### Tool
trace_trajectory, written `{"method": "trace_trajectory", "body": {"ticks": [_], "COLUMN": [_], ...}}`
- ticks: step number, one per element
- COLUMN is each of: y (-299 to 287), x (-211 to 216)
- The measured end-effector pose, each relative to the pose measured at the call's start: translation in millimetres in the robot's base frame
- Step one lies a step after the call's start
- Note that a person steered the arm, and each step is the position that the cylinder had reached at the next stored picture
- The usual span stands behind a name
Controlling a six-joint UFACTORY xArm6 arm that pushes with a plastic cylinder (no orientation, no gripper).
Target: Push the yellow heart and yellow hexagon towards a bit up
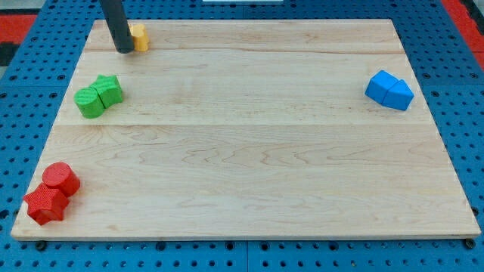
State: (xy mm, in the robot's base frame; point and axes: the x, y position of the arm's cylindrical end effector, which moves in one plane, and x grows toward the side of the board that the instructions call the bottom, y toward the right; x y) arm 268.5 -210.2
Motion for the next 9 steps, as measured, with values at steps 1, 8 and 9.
{"method": "trace_trajectory", "body": {"ticks": [1, 8, 9], "y": [-12.6, -10.8, 33.9], "x": [-9.1, 44.8, 44.0]}}
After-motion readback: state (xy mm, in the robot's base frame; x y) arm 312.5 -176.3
